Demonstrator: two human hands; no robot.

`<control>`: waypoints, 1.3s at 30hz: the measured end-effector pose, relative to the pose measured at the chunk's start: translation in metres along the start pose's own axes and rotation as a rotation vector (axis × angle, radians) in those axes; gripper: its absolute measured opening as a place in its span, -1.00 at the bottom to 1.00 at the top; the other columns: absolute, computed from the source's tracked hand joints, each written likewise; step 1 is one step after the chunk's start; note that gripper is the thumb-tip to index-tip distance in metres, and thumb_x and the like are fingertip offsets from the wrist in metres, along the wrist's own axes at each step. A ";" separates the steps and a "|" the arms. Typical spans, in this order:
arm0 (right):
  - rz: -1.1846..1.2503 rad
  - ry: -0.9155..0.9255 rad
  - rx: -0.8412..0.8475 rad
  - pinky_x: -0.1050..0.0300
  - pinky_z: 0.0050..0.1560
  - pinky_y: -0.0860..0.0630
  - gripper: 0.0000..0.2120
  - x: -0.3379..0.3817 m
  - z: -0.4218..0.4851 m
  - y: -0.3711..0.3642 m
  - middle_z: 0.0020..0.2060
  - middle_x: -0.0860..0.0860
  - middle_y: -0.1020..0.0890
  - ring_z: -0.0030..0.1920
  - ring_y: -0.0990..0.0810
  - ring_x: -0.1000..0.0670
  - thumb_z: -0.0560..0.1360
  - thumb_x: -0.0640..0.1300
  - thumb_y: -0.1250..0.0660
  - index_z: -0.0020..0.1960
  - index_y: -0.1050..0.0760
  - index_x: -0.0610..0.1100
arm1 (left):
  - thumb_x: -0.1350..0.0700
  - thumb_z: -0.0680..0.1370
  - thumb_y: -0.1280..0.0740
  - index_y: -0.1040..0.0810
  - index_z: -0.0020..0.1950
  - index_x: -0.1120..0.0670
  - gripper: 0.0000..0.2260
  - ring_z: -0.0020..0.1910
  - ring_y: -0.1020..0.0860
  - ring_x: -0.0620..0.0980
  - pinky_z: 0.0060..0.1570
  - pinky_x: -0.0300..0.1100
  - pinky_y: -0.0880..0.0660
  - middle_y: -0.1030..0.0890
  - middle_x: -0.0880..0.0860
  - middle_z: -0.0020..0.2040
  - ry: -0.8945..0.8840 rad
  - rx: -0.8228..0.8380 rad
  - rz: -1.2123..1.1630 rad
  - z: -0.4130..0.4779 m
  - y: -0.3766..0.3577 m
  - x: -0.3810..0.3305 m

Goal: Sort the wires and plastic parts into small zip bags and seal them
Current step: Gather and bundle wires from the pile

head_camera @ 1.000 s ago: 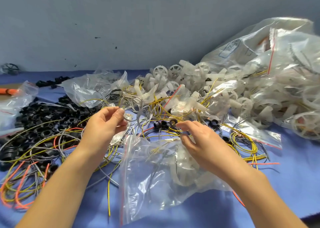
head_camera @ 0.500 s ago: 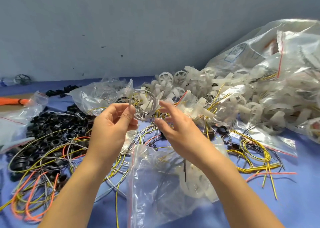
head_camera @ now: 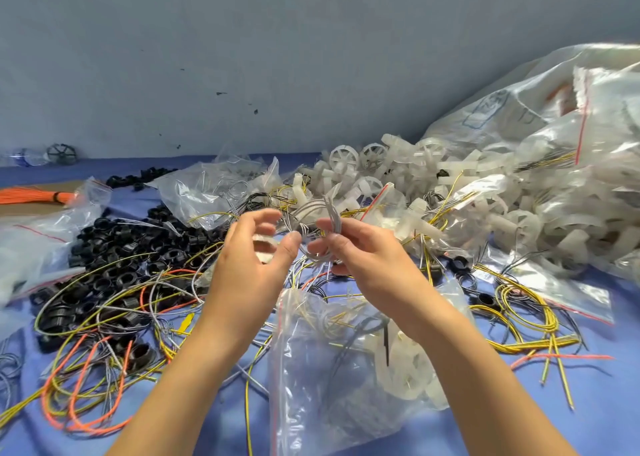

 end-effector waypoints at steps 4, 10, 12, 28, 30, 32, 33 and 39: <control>-0.113 0.041 0.031 -0.18 0.16 -0.53 -0.75 0.001 -0.002 -0.003 -0.09 0.09 -0.72 0.02 -0.67 0.06 0.63 -0.19 -0.20 0.00 -0.55 0.12 | -0.06 0.61 -0.24 -0.43 0.40 -0.10 -0.64 0.17 -0.48 -0.27 0.10 -0.30 -0.44 -0.50 -0.18 0.23 -0.177 0.111 0.130 0.000 -0.001 -0.012; -0.091 0.072 -0.020 -0.21 0.13 -0.56 -0.76 0.005 -0.007 0.006 -0.14 0.09 -0.71 -0.03 -0.65 0.01 0.62 -0.28 -0.20 0.10 -0.59 -0.03 | -0.08 0.56 -0.22 -0.65 0.04 -0.06 -0.76 -0.24 -0.57 -0.12 -0.25 -0.29 -0.47 -0.68 -0.04 -0.11 -0.036 0.392 -0.066 -0.003 -0.003 -0.008; -0.037 0.061 -0.007 -0.21 0.13 -0.56 -0.77 0.008 -0.008 0.008 -0.18 0.05 -0.68 -0.05 -0.64 -0.03 0.63 -0.30 -0.19 0.11 -0.59 -0.10 | -0.10 0.52 -0.26 -0.68 0.00 -0.02 -0.74 -0.24 -0.58 -0.12 -0.27 -0.29 -0.49 -0.68 -0.01 -0.09 0.018 0.451 -0.179 -0.004 -0.001 -0.008; -0.479 0.114 0.046 0.30 0.07 -0.44 -0.74 0.013 -0.016 -0.017 0.15 0.12 -0.64 0.08 -0.57 0.18 0.64 -0.07 -0.19 0.29 -0.52 0.05 | 0.10 0.46 -0.36 -0.73 -0.23 0.15 -0.81 -0.51 -0.49 -0.13 -0.57 -0.35 -0.42 -0.60 0.09 -0.37 0.615 0.191 -0.355 -0.050 0.078 0.063; -0.620 0.100 0.097 0.14 0.16 -0.46 -0.73 0.009 -0.017 -0.022 0.16 0.10 -0.64 0.13 -0.57 0.08 0.64 -0.08 -0.17 0.28 -0.52 0.06 | 0.11 0.43 -0.38 -0.72 -0.22 0.20 -0.81 -0.53 -0.47 -0.10 -0.62 -0.32 -0.39 -0.58 0.11 -0.39 0.719 0.247 -0.319 -0.059 0.086 0.074; -0.754 0.076 0.169 0.04 0.19 -0.46 -0.71 0.004 -0.018 -0.028 0.20 0.07 -0.62 0.20 -0.55 -0.01 0.64 -0.09 -0.14 0.29 -0.52 0.05 | 0.09 0.37 -0.41 -0.71 -0.17 0.23 -0.78 -0.53 -0.46 -0.08 -0.63 -0.29 -0.39 -0.57 0.12 -0.39 0.761 0.311 -0.296 -0.067 0.089 0.078; -0.817 0.065 0.201 0.01 0.18 -0.47 -0.71 0.003 -0.018 -0.031 0.20 0.05 -0.61 0.21 -0.55 -0.05 0.64 -0.09 -0.12 0.28 -0.52 0.04 | 0.08 0.35 -0.42 -0.71 -0.15 0.23 -0.77 -0.53 -0.47 -0.07 -0.62 -0.28 -0.39 -0.57 0.12 -0.39 0.765 0.335 -0.290 -0.070 0.089 0.078; -0.897 -0.028 0.325 0.02 0.07 -0.50 -0.68 -0.003 -0.007 -0.039 0.07 -0.08 -0.64 0.08 -0.56 -0.13 0.67 0.01 -0.09 0.17 -0.54 -0.12 | 0.12 0.46 -0.42 -0.72 -0.19 0.20 -0.84 -0.50 -0.48 -0.06 -0.57 -0.27 -0.42 -0.57 0.10 -0.40 0.705 0.410 -0.315 -0.080 0.056 0.057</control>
Point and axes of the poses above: each hand's wrist, its own z-axis towards the middle knuckle, its own y-axis out of the back of the hand, x = y × z, the point moved 4 cm from there along z, towards the middle knuckle
